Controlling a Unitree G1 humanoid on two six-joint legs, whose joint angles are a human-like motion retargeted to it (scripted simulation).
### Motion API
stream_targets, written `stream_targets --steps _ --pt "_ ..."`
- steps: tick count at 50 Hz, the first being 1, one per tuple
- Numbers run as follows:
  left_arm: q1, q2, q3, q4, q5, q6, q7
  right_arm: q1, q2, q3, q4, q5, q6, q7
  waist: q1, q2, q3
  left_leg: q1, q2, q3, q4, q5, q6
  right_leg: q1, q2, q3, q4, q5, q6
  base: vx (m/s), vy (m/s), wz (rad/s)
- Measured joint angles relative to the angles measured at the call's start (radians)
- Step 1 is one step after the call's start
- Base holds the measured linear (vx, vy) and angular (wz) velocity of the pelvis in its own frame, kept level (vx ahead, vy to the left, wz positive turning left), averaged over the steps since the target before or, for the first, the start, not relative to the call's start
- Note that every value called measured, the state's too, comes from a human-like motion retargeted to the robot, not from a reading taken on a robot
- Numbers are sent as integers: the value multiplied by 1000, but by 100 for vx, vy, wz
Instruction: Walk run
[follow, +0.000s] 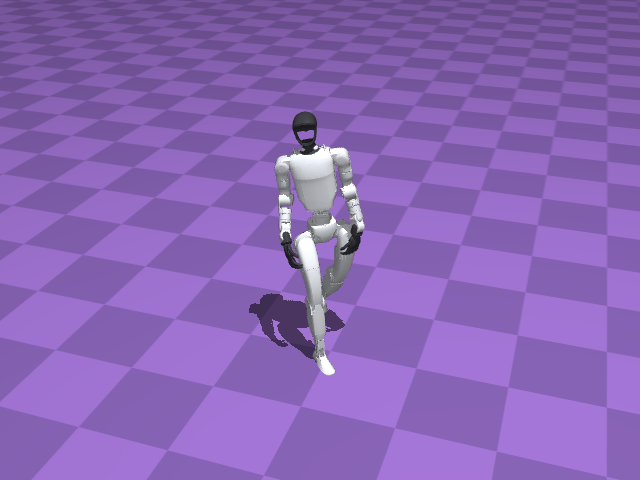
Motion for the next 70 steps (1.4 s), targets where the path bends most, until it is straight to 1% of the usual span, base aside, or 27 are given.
stream_targets --steps 2,3,5,7,10,17,19,22,23,25,27,30,33,36,39,42,45,48,51,53,55,56,60,63,65,67,70 --pt "6 10 -18 -18 2 -10 28 3 -5 -14 11 20 18 29 35 -6 20 -106 54 46 286 90 9 69 20 -50 34 -66 -30 108 -66 -19" --pt "-2 23 -26 -27 -6 -19 48 -5 -11 -12 15 4 40 44 45 -7 37 -163 70 40 419 90 32 115 6 -165 37 -81 -40 93 -62 -40" --pt "-15 41 -29 -56 -18 -45 87 -25 -33 11 28 -47 72 76 74 -83 7 -244 -36 76 432 22 109 175 -52 -147 -4 -99 -43 81 -55 -41" --pt "-8 50 -30 -91 -15 -65 141 -40 -45 24 48 -106 92 98 81 -106 3 -332 -4 126 459 -101 163 226 -32 -126 -24 -127 -55 84 -47 -19" --pt "9 37 -16 -131 -31 -86 228 -43 -73 69 57 -163 99 107 150 -142 2 -462 -31 151 378 -231 179 304 -11 -100 -81 -137 -69 93 -51 -93" --pt "13 31 -16 -163 -145 -147 359 -33 -93 132 54 -176 64 134 304 -129 52 -614 28 173 -190 -311 117 476 162 10 -141 -221 -141 83 -41 -102" --pt "4 28 -20 -155 -121 -132 356 -36 -93 124 66 -179 66 147 327 -117 70 -636 20 152 -335 -352 108 530 190 31 -142 -251 -150 111 -30 -58" --pt "-7 20 -12 -133 -59 -80 288 -36 -81 98 99 -191 75 163 328 -115 64 -645 -29 81 -501 -417 43 602 204 9 -132 -262 -132 105 -25 -13" --pt "-8 16 -2 -130 -56 -62 282 -31 -75 89 108 -197 79 167 331 -116 61 -640 -31 81 -493 -417 30 621 209 8 -118 -244 -113 111 -25 -27" --pt "-15 4 27 -137 -102 -64 266 -16 -62 74 117 -206 86 174 353 -126 46 -623 -20 123 -421 -434 94 644 192 -17 -80 -155 -56 120 -25 -59" --pt "-15 -13 64 -141 -187 -75 263 9 -52 76 119 -198 84 173 403 -137 27 -588 19 248 -369 -414 109 662 163 -67 -15 42 12 118 -23 -114" --pt "-16 -22 107 -120 -298 -63 245 40 -43 85 116 -192 73 163 403 -144 -4 -554 18 83 -283 -353 137 603 152 -65 207 365 143 111 -22 -26" --pt "-19 13 112 -101 -283 -8 191 20 -39 114 115 -187 76 135 358 -157 4 -488 -1 90 -235 -426 187 436 131 -68 584 445 218 141 -30 5" --pt "-39 49 77 -65 -180 56 116 3 -40 103 93 -183 62 99 369 -93 16 -388 48 81 -280 -467 197 320 182 -80 612 321 150 94 -20 -38" --pt "-57 72 21 -48 -83 69 44 -5 -41 71 55 -123 14 0 303 -61 39 -293 33 25 -330 -484 197 209 178 -64 550 178 173 100 -25 106" --pt "-46 86 -42 -69 -49 3 3 -2 -53 65 5 -27 -72 -74 195 -40 48 -218 10 -16 -361 -513 206 102 84 -96 397 52 193 83 -26 157" --pt "-40 86 -68 -79 -32 -65 3 7 -65 74 -39 13 -126 -86 122 -54 52 -147 -43 -55 -369 -563 231 33 -54 -160 164 41 194 84 -37 98" --pt "-50 76 -70 -61 7 -55 -4 11 -64 62 -53 -34 -110 -67 86 -80 69 -54 -70 -88 -363 -622 239 -20 -123 -177 -43 5 143 89 -48 65" --pt "-53 56 -52 -35 45 -10 -27 18 -53 52 -57 -103 -63 -20 87 -76 66 14 -48 -84 -353 -662 223 -60 -114 -152 -206 -67 179 101 -67 24" --pt "-49 42 -45 -18 43 6 -26 24 -52 53 -62 -123 -47 18 93 -71 52 40 -40 -80 -332 -649 206 -70 -119 -173 -194 -62 166 93 -65 13" --pt "-43 30 -45 -5 27 12 -16 27 -54 60 -65 -125 -39 42 90 -67 32 51 -32 -71 -304 -578 171 -81 -125 -189 -93 -39 103 98 -71 44" --pt "-36 29 -52 0 20 13 -11 35 -53 61 -67 -114 -33 31 69 -66 26 60 -18 -72 -275 -515 145 -70 -138 -225 -71 17 105 115 -87 86" --pt "-28 19 -42 18 -37 27 25 41 -30 66 -77 18 -43 -9 53 -59 48 21 23 -64 -40 -97 58 7 -86 -31 23 6 60 94 -77 38" --pt "-55 10 -45 15 -135 13 88 30 -64 92 -82 25 0 27 69 -78 109 -127 75 35 338 81 128 137 -91 -170 25 -55 8 73 -58 -28" --pt "-78 24 -59 -21 -150 -15 122 10 -96 123 -67 -30 23 45 83 -136 114 -201 28 100 395 40 181 202 -120 -177 -14 -74 -9 72 -60 -30" --pt "-91 42 -68 -65 -119 -46 179 -10 -112 150 -34 -79 21 53 86 -155 140 -276 48 150 448 -78 203 266 -94 -165 -30 -107 -19 69 -54 -25" --pt "-94 53 -69 -122 -92 -105 282 -23 -112 177 -2 -95 18 27 136 -179 177 -390 -38 125 397 -187 169 357 -53 -144 -86 -121 -41 78 -53 -89"
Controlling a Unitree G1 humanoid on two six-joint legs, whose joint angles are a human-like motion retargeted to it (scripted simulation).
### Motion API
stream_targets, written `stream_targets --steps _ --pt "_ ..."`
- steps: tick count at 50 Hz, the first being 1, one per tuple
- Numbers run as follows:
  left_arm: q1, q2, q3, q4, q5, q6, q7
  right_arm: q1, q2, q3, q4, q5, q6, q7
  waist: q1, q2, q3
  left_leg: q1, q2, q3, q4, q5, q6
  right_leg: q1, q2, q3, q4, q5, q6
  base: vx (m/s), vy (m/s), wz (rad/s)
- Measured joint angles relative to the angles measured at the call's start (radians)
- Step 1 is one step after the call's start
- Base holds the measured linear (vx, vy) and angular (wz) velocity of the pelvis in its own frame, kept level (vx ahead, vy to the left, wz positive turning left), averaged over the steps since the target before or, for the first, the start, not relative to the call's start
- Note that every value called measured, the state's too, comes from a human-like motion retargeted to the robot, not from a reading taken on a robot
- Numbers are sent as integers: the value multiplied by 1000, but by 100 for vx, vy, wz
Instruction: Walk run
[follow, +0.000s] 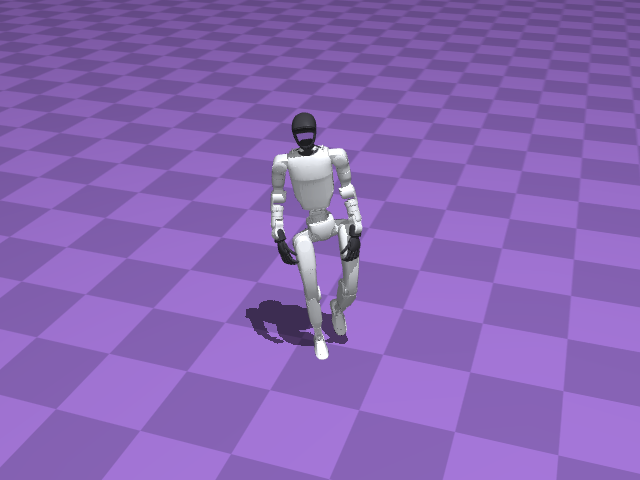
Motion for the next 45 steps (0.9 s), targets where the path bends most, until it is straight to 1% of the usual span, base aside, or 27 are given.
stream_targets --steps 3,5,7,8,10,12,13,14,15,17,18,20,22,23,25,27,28,30,32,35,37,38,39,40,42,43,45 --pt "0 14 -5 -31 -40 -47 79 -7 5 12 11 -20 -12 -37 40 6 24 -92 -17 -16 -190 -82 -37 68 76 37 -29 -36 -36 80 -52 -93" --pt "0 15 -4 -35 -64 -73 105 -12 11 19 18 -36 -17 -54 68 25 40 -126 7 -5 -372 -109 -61 113 136 65 -44 -64 -60 81 -44 -93" --pt "3 10 4 -25 -72 -88 100 -21 15 25 31 -51 -18 -41 93 54 55 -148 55 37 -561 -120 -69 163 197 97 -46 -101 -80 96 -41 -95" --pt "6 5 10 -19 -71 -90 89 -25 16 27 38 -60 -18 -26 103 64 58 -162 60 47 -646 -152 -67 187 217 116 -44 -119 -85 103 -38 -86" --pt "15 -7 26 -8 -60 -86 58 -29 18 26 54 -76 -12 2 112 74 54 -186 36 41 -800 -222 -82 232 241 138 -43 -142 -89 111 -37 -52" --pt "17 -19 50 9 -38 -69 27 -34 27 13 80 -96 -4 22 96 78 38 -197 -13 -43 -900 -248 -130 268 247 96 -39 -123 -67 106 -34 -10" --pt "17 -26 64 15 -35 -57 32 -31 31 8 91 -103 -2 27 105 78 34 -195 -9 -35 -899 -242 -144 286 252 102 -27 -103 -46 111 -35 -46" --pt "12 -33 78 18 -50 -57 38 -25 36 3 101 -106 0 28 121 74 28 -192 -6 -39 -871 -229 -117 298 248 104 -8 -61 -20 123 -36 -75" --pt "4 -41 92 19 -74 -65 44 -19 41 -3 111 -107 3 28 141 66 21 -189 -4 -49 -828 -214 -69 307 240 103 15 -9 9 128 -36 -100" --pt "-8 -41 113 8 -147 -94 50 -2 51 -5 130 -76 12 29 199 55 5 -165 40 50 -764 -171 -52 319 211 74 86 188 70 122 -29 -133" --pt "-12 -39 116 1 -179 -98 52 6 56 -12 137 -46 18 35 233 47 -3 -155 40 -1 -733 -143 -36 314 190 68 141 310 114 120 -21 -109" --pt "-24 -32 124 -7 -215 -82 32 3 71 -31 136 11 29 49 230 37 -10 -148 55 -30 -640 -187 12 255 184 59 306 508 186 121 -21 -24" --pt "-21 -16 135 -4 -199 -46 -7 -10 77 -30 127 21 36 38 200 12 5 -106 26 -46 -592 -249 34 150 170 72 586 566 244 112 -24 -7" --pt "-18 -9 133 2 -179 -27 -19 -18 76 -29 119 13 38 31 202 24 7 -71 51 -22 -597 -267 36 111 166 62 655 566 261 107 -20 -30" --pt "-13 3 112 24 -135 19 -45 -31 75 -37 97 -15 44 13 187 86 2 -4 98 -49 -632 -293 41 36 206 8 672 483 216 110 -19 -1" --pt "-13 4 101 49 -86 59 -91 -37 72 -53 71 -35 35 -23 165 101 0 55 84 -66 -667 -309 47 -55 228 46 674 392 210 89 -18 40" --pt "-10 2 95 55 -66 64 -115 -35 73 -63 59 -28 17 -44 149 106 0 82 79 -81 -687 -311 43 -94 230 69 654 350 225 98 -23 78" --pt "6 -1 67 53 -59 42 -146 -26 77 -82 37 18 -30 -88 99 121 -2 139 69 -105 -726 -321 40 -173 209 83 588 252 246 104 -26 121" --pt "32 3 30 38 -79 -10 -137 -9 77 -90 17 83 -78 -127 54 122 -12 190 45 -124 -751 -344 49 -243 141 65 471 183 244 92 -26 115" --pt "57 10 -5 32 -90 -81 -100 11 74 -92 1 146 -130 -146 -1 102 -23 268 -3 -140 -769 -394 69 -313 0 -13 246 157 252 90 -33 95" --pt "57 15 -20 52 -75 -84 -100 19 71 -96 7 147 -126 -119 -32 87 -25 325 -27 -166 -765 -433 77 -349 -64 -43 101 123 229 89 -40 91" --pt "52 17 -21 70 -65 -74 -122 21 73 -99 13 141 -113 -94 -41 84 -28 350 -30 -179 -762 -449 76 -373 -71 -38 34 97 206 99 -51 65" --pt "48 17 -16 86 -59 -58 -158 24 74 -100 18 131 -95 -71 -44 85 -32 372 -26 -183 -758 -462 73 -391 -65 -20 -32 70 209 101 -55 43" --pt "44 16 -10 101 -54 -39 -202 26 76 -99 23 119 -75 -48 -43 89 -36 392 -19 -181 -754 -474 68 -406 -55 4 -97 42 224 104 -60 21" --pt "36 8 10 123 -52 7 -278 29 79 -103 21 105 -36 -34 -31 98 -50 418 -13 -180 -732 -469 54 -417 -49 39 -137 30 252 99 -59 11" --pt "33 4 16 129 -53 28 -295 29 83 -108 17 111 -24 -38 -26 98 -58 428 -15 -174 -718 -447 42 -418 -47 44 -103 52 232 89 -53 34" --pt "37 -4 18 136 -52 49 -292 29 90 -127 3 156 -34 -60 -52 103 -77 440 -10 -185 -670 -357 10 -417 -53 42 -14 88 181 102 -63 93"
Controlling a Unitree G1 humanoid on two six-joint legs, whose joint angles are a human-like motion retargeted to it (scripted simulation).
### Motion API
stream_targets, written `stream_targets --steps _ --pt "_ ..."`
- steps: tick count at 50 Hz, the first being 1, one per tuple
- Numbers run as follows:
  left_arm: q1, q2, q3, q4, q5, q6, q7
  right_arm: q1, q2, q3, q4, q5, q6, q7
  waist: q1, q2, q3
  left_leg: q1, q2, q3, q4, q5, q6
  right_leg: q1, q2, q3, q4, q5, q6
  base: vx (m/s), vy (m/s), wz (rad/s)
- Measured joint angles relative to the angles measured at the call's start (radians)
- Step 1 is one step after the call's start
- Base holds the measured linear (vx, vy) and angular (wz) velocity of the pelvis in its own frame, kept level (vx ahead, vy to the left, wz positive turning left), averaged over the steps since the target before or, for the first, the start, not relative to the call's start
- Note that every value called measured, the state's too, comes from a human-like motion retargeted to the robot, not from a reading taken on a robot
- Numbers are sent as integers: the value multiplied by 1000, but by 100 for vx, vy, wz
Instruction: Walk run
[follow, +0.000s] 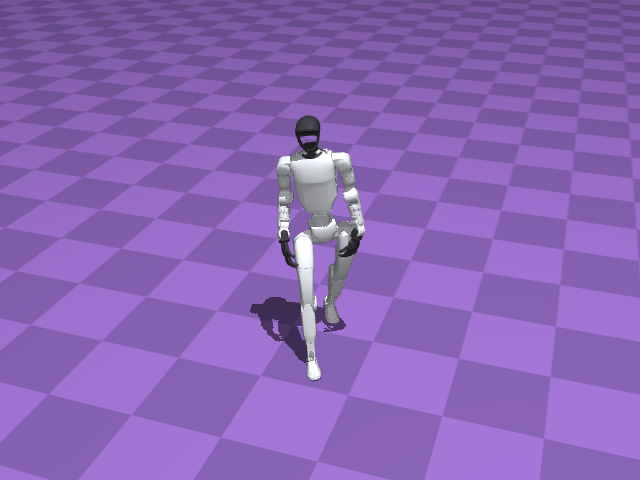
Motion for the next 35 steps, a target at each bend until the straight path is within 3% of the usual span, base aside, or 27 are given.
stream_targets --steps 2,5,7,8,11,15,18,22,25,27,30,32,33,35 --pt "9 -5 -5 8 -8 1 32 8 12 -17 -5 73 -30 -48 -36 -2 -22 0 11 -5 87 170 -38 28 -28 -56 51 89 -7 107 -74 104" --pt "5 -16 -7 9 -33 2 88 13 26 -22 -3 158 -75 -54 -33 0 -19 -88 40 31 337 490 -93 89 7 115 135 23 -38 106 -80 48" --pt "-6 -18 -25 -10 -24 6 138 3 -3 -15 3 133 -24 -15 -24 -23 -13 -185 103 164 542 613 -26 157 -26 1 142 -18 -66 78 -59 21" --pt "-13 -12 -38 -27 -8 4 157 -5 -16 -10 10 98 17 5 -24 -37 -13 -232 103 185 620 613 10 190 -41 -25 127 -25 -70 71 -53 -6" --pt "-14 13 -69 -107 76 -16 218 -31 -45 8 60 -15 106 92 10 -65 -17 -345 111 293 715 442 54 273 -16 -23 88 -60 -93 83 -54 -37" --pt "3 7 -61 -188 91 -70 344 -28 -52 24 109 -64 135 138 90 -89 -3 -505 -2 259 630 296 3 376 33 24 14 -72 -115 89 -46 -79" --pt "7 11 -62 -228 62 -105 384 -16 -47 26 116 -69 132 120 148 -68 10 -583 -13 226 406 234 -21 443 106 33 -23 -111 -141 85 -40 -70" --pt "-3 4 -56 -242 58 -136 352 -17 -37 8 125 -109 122 124 239 -21 48 -639 69 300 59 213 -51 544 211 51 -43 -182 -186 85 -32 -78" --pt "-10 -11 -48 -206 70 -121 293 -24 -32 4 143 -132 127 162 250 -4 56 -663 36 285 -171 136 -85 618 251 53 -39 -236 -195 107 -29 -4" --pt "-17 -21 -28 -180 78 -87 260 -26 -24 -1 158 -141 138 181 224 -4 42 -659 12 297 -227 109 -90 654 253 -12 -24 -219 -167 96 -27 43" --pt "-30 -28 11 -179 26 -77 226 -21 -13 -7 174 -134 149 172 241 -16 23 -624 42 372 -145 145 -24 692 245 -20 45 -79 -71 118 -26 -29" --pt "-28 -28 32 -189 -9 -83 229 -13 -11 2 180 -107 152 148 278 -29 3 -610 52 364 -89 217 28 702 206 -53 130 147 16 126 -20 -63" --pt "-27 -25 34 -193 -24 -82 234 -11 -11 4 180 -96 151 141 278 -34 -9 -602 41 307 -52 196 75 687 188 -57 194 264 62 127 -15 -3" --pt "-33 -8 47 -191 -40 -67 224 -20 -8 22 174 -93 151 133 238 -28 -5 -594 37 205 40 126 106 610 239 24 406 434 120 116 -19 56"
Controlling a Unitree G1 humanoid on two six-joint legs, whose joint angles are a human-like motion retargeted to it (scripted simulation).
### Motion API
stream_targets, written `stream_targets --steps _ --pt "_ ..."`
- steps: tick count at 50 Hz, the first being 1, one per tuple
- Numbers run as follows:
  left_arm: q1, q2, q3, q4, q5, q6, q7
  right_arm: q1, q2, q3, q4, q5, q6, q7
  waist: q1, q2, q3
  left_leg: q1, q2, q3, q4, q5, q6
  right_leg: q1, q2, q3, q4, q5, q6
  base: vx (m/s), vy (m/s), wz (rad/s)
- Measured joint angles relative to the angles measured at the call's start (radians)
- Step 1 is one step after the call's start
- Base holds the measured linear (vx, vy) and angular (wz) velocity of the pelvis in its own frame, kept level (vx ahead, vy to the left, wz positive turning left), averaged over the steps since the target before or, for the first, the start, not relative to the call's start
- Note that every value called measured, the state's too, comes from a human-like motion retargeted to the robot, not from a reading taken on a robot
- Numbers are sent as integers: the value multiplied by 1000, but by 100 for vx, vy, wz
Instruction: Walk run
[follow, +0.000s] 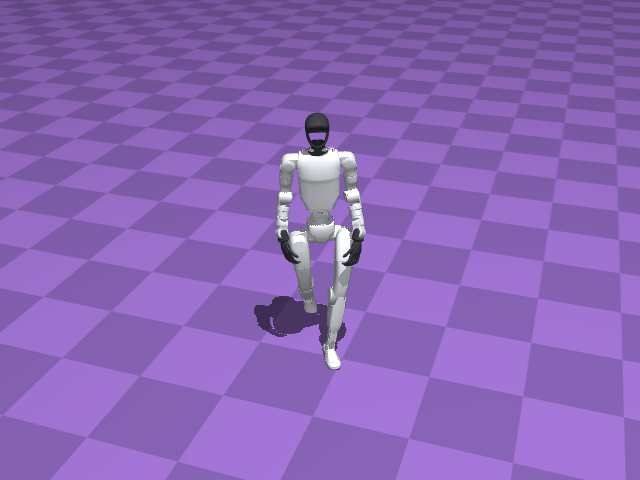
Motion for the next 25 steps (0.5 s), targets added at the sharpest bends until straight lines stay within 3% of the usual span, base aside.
stream_targets --steps 2,3,7,10,15,18,20,22,25 --pt "-12 20 -2 11 10 27 -46 -23 -7 14 -18 -5 -4 -7 -16 4 21 48 18 25 43 -46 -4 -106 41 73 260 28 44 108 -22 38" --pt "-16 25 -9 18 19 47 -71 -35 -13 17 -32 -8 -9 -9 -4 37 22 78 41 13 27 -55 -2 -143 61 91 291 -17 43 89 -1 12" --pt "-14 28 -34 52 79 109 -144 -44 -26 -16 -97 -14 -45 -63 -22 94 19 211 17 -55 -52 -79 6 -290 39 94 297 -219 -66 93 -3 70" --pt "3 37 -84 59 104 76 -182 -33 -18 -44 -132 59 -102 -138 -91 121 19 292 -8 -143 -97 -84 6 -393 -51 49 177 -363 -103 93 -17 184" --pt "17 55 -114 67 148 47 -192 -22 -1 -37 -156 170 -158 -166 -196 91 17 393 -72 -272 -99 -138 6 -489 -193 -26 -212 -399 -99 83 -37 198" --pt "16 46 -93 89 167 65 -214 -19 1 -39 -154 123 -125 -125 -214 50 28 473 -100 -329 -84 -174 6 -527 -180 131 -411 -474 -111 68 -37 148" --pt "12 29 -66 113 149 87 -229 -14 -5 -34 -157 61 -91 -102 -188 40 35 521 -92 -325 -75 -189 6 -530 -159 258 -525 -506 -61 96 -47 77" --pt "16 10 -44 138 103 106 -226 -5 -18 -21 -162 12 -76 -111 -180 37 30 554 -90 -326 -47 -181 6 -524 -159 262 -541 -532 -16 87 -36 94" --pt "33 -16 -20 160 32 121 -217 7 -16 -18 -173 45 -95 -177 -211 29 1 582 -118 -332 19 -90 6 -507 -182 247 -430 -529 -19 104 -31 160"
